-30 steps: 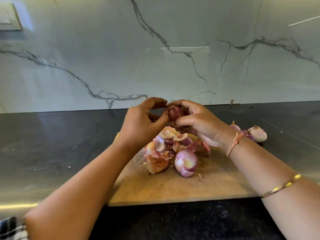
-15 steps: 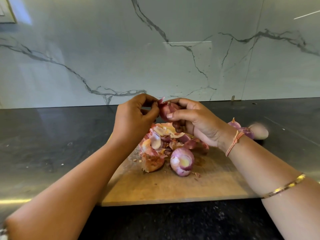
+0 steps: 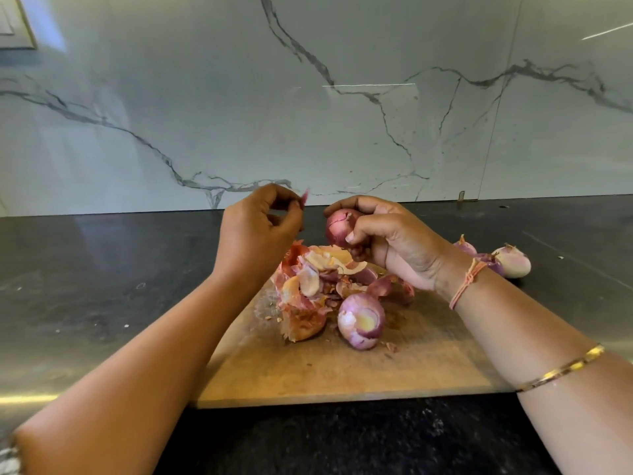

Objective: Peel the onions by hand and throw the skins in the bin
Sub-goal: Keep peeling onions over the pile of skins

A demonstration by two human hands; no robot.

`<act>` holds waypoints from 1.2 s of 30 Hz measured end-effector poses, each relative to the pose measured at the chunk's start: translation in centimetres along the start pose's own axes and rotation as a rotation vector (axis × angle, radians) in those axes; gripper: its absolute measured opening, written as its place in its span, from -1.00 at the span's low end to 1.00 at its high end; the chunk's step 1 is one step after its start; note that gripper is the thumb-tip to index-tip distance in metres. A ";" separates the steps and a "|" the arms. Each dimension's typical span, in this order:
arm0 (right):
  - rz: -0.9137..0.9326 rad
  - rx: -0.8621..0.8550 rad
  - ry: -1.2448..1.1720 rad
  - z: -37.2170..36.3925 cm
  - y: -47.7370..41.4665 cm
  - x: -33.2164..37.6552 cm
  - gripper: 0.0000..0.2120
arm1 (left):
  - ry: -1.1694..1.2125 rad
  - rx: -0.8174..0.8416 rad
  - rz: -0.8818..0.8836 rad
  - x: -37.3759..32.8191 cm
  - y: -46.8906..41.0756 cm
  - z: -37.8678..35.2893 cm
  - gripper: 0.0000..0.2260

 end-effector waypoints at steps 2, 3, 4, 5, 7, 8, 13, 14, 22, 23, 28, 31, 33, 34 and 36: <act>-0.003 -0.029 -0.002 0.4 -0.1 -0.1 -0.63 | -0.056 0.070 -0.035 -0.5 0.4 -0.7 -0.91; -0.005 -0.038 0.000 0.5 -0.1 -0.1 -0.63 | -0.066 0.107 -0.052 -0.7 0.6 -1.0 -0.92; -0.007 -0.045 0.007 0.6 -0.1 -0.1 -0.61 | -0.060 0.147 -0.073 -0.9 0.7 -1.3 -0.95; -0.008 -0.051 0.014 0.6 -0.1 0.0 -0.60 | -0.053 0.180 -0.095 -1.2 0.9 -1.5 -0.95; -0.001 -0.061 0.035 0.5 0.0 0.0 -0.62 | -0.064 0.219 -0.131 -1.4 1.0 -1.7 -0.81; 0.007 -0.062 0.070 0.4 0.1 0.1 -0.65 | -0.074 0.227 -0.144 -1.5 1.0 -1.7 -0.78; 0.039 -0.043 0.347 -0.2 0.4 0.1 -0.70 | -0.092 0.213 -0.231 -2.3 1.2 -1.7 -0.81; 0.047 -0.035 0.396 -0.4 0.4 0.1 -0.67 | -0.085 0.198 -0.238 -2.3 1.2 -1.6 -0.82; 0.126 -0.061 0.548 -1.1 0.7 0.7 -0.54 | -0.107 0.094 -0.290 -2.5 1.0 -1.2 -0.86; 0.131 -0.058 0.542 -1.1 0.7 0.7 -0.56 | -0.115 0.086 -0.295 -2.5 1.0 -1.2 -0.86; 0.155 -0.039 0.467 -1.2 0.6 0.6 -0.43 | -0.159 0.061 -0.288 -2.3 0.8 -1.1 -0.88; 0.192 0.008 0.427 -1.3 0.7 0.9 -0.42 | -0.143 0.056 -0.244 -1.9 0.5 -1.1 -0.89; 0.226 0.054 0.404 -1.4 0.8 1.1 -0.44 | -0.127 0.043 -0.191 -1.4 0.3 -1.0 -0.90; 0.239 0.070 0.400 -1.5 0.9 1.1 -0.45 | -0.113 0.039 -0.156 -1.0 0.2 -1.0 -0.91; 0.253 0.080 0.396 -1.5 0.8 1.1 -0.51 | -0.080 0.032 -0.086 -0.4 0.1 -0.9 -0.90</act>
Point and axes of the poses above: each hand's wrist, its own y-axis away from the middle knuckle, its own z-axis out of the back of the hand, x = y × z, the point moved 7 cm from there along -y, towards the middle knuckle, and after that the axes turned 8 degrees about -y, right-handed, at the moved point
